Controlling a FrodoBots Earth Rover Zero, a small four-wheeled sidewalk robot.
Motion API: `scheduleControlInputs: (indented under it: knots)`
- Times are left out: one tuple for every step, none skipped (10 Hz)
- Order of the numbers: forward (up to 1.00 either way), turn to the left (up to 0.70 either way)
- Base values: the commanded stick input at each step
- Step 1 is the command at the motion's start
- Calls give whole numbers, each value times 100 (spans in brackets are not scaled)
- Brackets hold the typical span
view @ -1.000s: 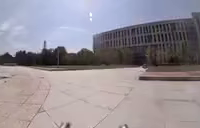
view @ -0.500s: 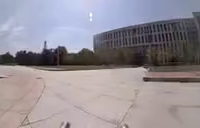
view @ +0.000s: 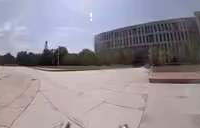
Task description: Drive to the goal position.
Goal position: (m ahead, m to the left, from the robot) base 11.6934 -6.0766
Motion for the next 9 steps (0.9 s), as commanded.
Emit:
scheduleControlInputs:
  knots:
    - [70, 0]
    - [70, 0]
    - [70, 0]
    - [70, 0]
    - [70, 0]
    - [70, 0]
    - [70, 0]
    - [70, 0]
    - [70, 0]
